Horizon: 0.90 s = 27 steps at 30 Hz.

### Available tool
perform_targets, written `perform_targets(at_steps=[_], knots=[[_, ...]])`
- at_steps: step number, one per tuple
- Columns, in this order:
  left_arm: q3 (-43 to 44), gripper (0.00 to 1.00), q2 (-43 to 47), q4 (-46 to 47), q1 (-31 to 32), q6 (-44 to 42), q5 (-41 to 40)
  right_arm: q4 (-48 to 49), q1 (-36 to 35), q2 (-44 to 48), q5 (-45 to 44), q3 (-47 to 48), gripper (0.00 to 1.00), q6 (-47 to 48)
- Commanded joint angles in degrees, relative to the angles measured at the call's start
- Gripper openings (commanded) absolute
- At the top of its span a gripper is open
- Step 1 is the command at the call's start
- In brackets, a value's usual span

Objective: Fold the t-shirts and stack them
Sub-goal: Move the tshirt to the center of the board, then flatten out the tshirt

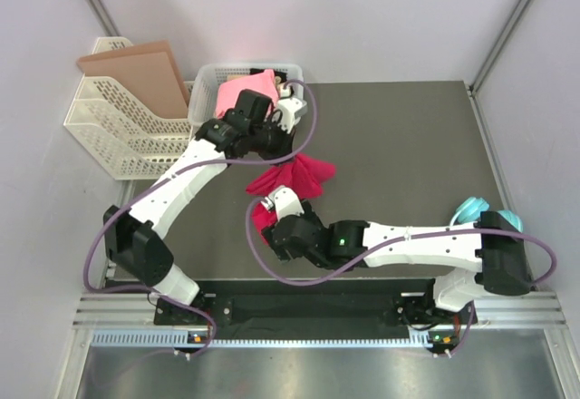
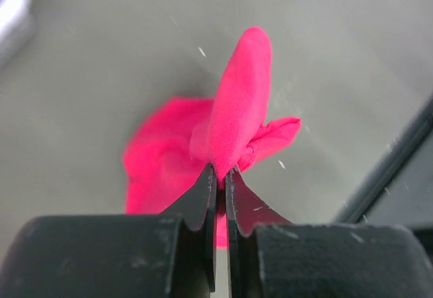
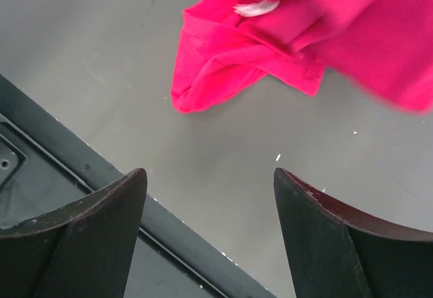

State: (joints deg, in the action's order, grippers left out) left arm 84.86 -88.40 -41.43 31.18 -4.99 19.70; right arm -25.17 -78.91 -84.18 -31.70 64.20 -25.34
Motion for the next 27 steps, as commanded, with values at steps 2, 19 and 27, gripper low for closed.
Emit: perform_targets(at_steps=[2, 19, 27], knots=[[7.4, 0.00, -4.2, 8.4, 0.2, -1.1, -4.5, 3.1, -0.9, 1.1, -1.0, 1.7, 0.75, 2.0], [5.2, 0.99, 10.8, 1.9, -6.6, -4.8, -12.6, 8.6, 8.2, -5.9, 7.3, 3.5, 0.73, 4.2], [-8.2, 0.99, 26.5, -3.1, -11.1, -3.4, -13.6, 5.7, 12.2, -23.2, 17.9, 21.2, 0.72, 10.0]])
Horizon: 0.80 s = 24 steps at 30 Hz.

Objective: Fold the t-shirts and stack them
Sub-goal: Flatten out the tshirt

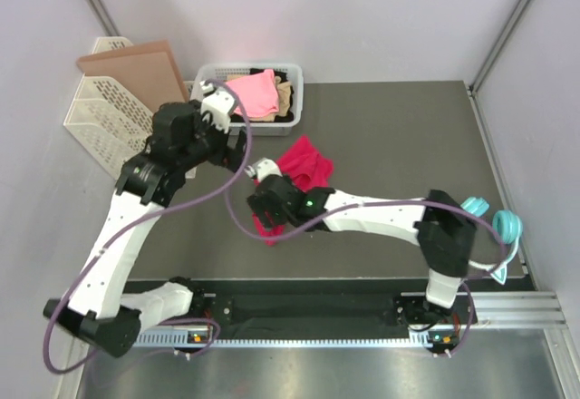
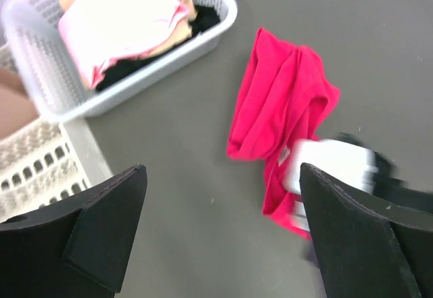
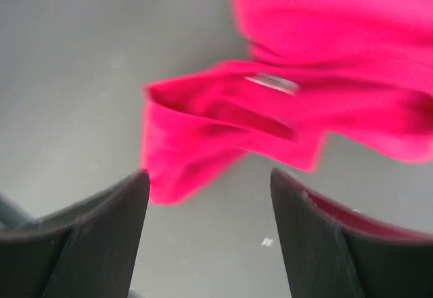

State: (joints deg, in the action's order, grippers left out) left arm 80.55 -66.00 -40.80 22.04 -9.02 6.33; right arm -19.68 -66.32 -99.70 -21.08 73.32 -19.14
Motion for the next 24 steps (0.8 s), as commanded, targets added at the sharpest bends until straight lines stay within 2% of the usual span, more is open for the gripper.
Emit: perform_targets(at_steps=[1, 3, 6, 15, 22, 24], knots=[[-4.8, 0.99, 6.1, -4.2, -2.4, 0.8, 0.0, -0.8, -0.4, -9.6, 8.2, 14.2, 0.71, 4.0], [-6.6, 0.99, 8.0, -4.8, -3.4, 1.4, -0.6, -2.2, -0.7, -14.5, 10.3, 19.2, 0.70, 4.3], [-7.3, 0.99, 9.2, -6.0, -6.2, 1.5, -0.2, -2.4, -1.2, -17.6, 12.2, 21.5, 0.69, 4.1], [-6.0, 0.99, 9.1, -6.7, -17.1, 0.9, 8.0, -1.8, -0.7, -19.1, 13.3, 19.6, 0.67, 4.0], [-5.2, 0.99, 9.1, -6.9, -21.7, 1.3, 10.7, -2.5, -0.2, -21.1, 14.5, 20.3, 0.64, 5.4], [-5.0, 0.99, 9.2, -7.0, -24.8, 1.1, 11.3, -2.4, -0.1, -21.1, 14.4, 19.6, 0.63, 5.6]])
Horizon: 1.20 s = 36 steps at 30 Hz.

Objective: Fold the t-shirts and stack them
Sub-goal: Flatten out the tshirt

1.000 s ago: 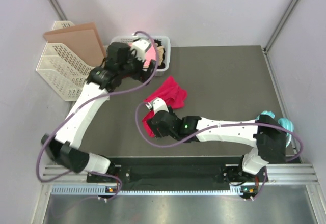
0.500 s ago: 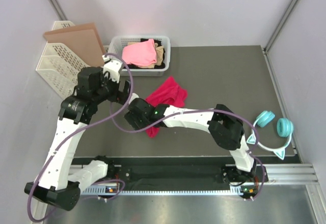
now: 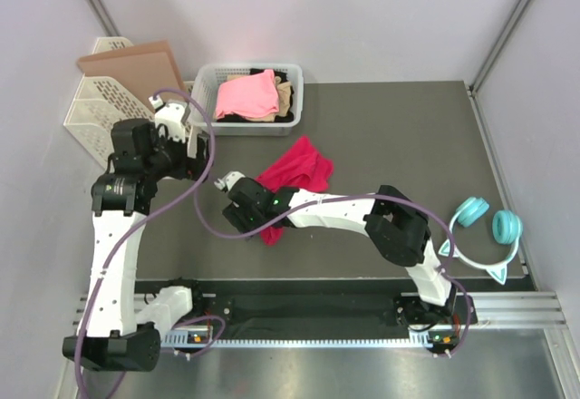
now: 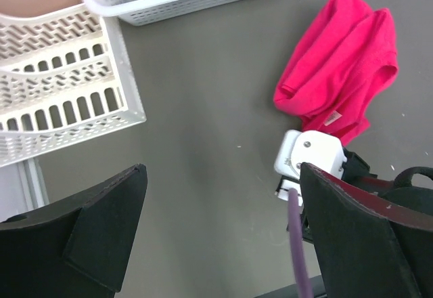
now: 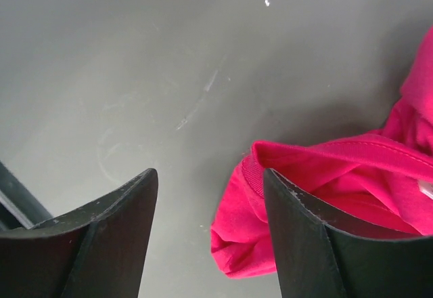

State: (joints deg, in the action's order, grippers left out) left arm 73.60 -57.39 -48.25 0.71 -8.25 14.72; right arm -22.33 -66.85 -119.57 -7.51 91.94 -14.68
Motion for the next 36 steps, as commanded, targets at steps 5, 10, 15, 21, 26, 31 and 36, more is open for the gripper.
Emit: perform_targets(at_steps=[5, 10, 15, 21, 26, 31, 36], knots=[[2.6, 0.99, 0.4, 0.3, -7.0, 0.3, 6.5, 1.2, 1.0, -1.1, 1.2, -1.2, 0.58, 1.2], [2.0, 0.99, 0.0, 0.2, -8.4, 0.3, 8.2, -0.6, 1.6, -1.3, -0.9, 0.4, 0.58, 3.8], [0.5, 0.99, 0.3, 0.6, -9.1, 0.5, 8.9, -1.7, 2.4, 1.8, -0.8, 2.3, 0.61, 4.9], [-1.4, 0.99, -0.4, 1.4, -9.5, 1.5, 10.5, -2.5, 2.4, 1.7, 0.2, 4.6, 0.61, 5.4], [-3.4, 0.99, -0.6, 2.2, -9.7, 1.2, 10.4, -2.7, 2.5, 1.1, 0.1, 6.1, 0.62, 5.8], [-4.8, 0.99, -0.4, 2.5, -9.8, 1.3, 10.9, -3.2, 3.1, -0.8, -0.1, 7.3, 0.62, 6.5], [-4.8, 0.99, -0.3, 2.7, -9.9, 1.2, 10.9, -3.0, 3.7, -2.5, 0.2, 7.7, 0.61, 7.6]])
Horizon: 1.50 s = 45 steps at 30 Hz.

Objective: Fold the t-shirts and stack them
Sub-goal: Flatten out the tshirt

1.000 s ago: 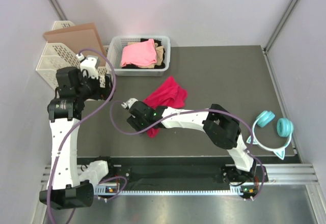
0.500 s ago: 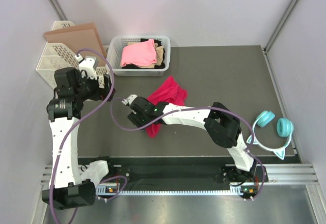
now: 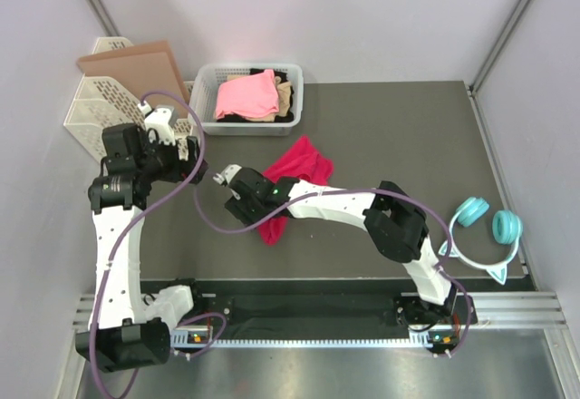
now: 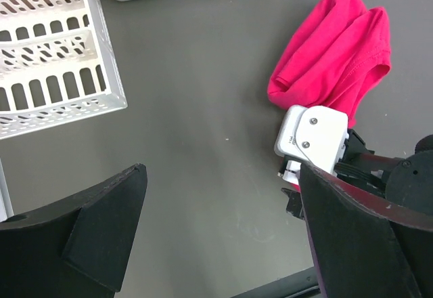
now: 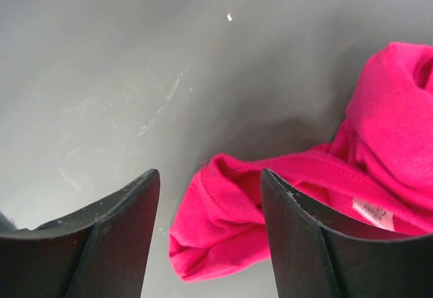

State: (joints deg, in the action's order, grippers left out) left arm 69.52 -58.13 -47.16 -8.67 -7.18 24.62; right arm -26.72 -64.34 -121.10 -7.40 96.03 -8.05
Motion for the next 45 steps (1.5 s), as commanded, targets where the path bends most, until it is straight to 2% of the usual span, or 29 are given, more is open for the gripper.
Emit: perform_targets(at_steps=[1, 10, 13, 17, 19, 22, 25, 31, 33, 35, 39, 45], knots=[[-0.6, 0.99, 0.5, 1.6, -0.6, 0.1, 1.0, 1.5, 1.3, -1.4, 0.4, 3.7, 0.61, 1.0], [0.8, 0.99, -0.4, 2.8, -2.1, 1.4, 1.3, 3.0, 1.5, -2.9, 2.2, 1.0, 0.56, -0.8], [2.0, 0.99, -1.5, 2.9, -2.8, 1.9, 1.9, 2.9, 1.5, -3.0, 2.1, 0.7, 0.52, -0.9], [2.9, 0.99, -2.7, 3.7, -3.9, 2.3, 2.2, 2.9, 1.5, -3.1, 2.4, 0.6, 0.32, -1.3], [3.0, 0.99, -3.2, 4.3, -4.9, 2.3, 1.9, 2.4, 1.5, -2.7, 2.7, 0.6, 0.27, -1.9], [4.0, 0.99, -4.6, 4.9, -7.3, 2.2, 2.3, 1.6, 1.2, -1.6, 4.1, -0.4, 0.28, -2.8], [6.2, 0.99, -6.7, 4.9, -11.6, 2.1, 4.1, 1.4, 0.4, 0.8, 4.1, -2.9, 0.34, -3.1], [11.3, 0.99, -11.4, 3.4, -20.0, 4.5, 11.9, 1.0, -0.2, 2.0, 4.0, -5.0, 0.34, -4.2], [11.4, 0.99, -11.5, 2.9, -20.9, 4.4, 13.5, 1.0, -0.1, 1.7, 3.7, -4.7, 0.19, -4.3], [10.7, 0.99, -10.5, 2.8, -20.8, 4.0, 13.7, 0.5, -0.1, 1.7, 3.4, -3.6, 0.00, -3.9], [10.0, 0.99, -9.3, 3.3, -21.9, 3.9, 13.1, -2.3, -0.4, 3.7, 1.5, 0.7, 0.00, -1.4], [7.0, 0.99, -10.8, 4.7, -23.4, 4.5, 13.9, -11.1, -2.5, 8.3, -3.7, 18.4, 0.00, 3.0]])
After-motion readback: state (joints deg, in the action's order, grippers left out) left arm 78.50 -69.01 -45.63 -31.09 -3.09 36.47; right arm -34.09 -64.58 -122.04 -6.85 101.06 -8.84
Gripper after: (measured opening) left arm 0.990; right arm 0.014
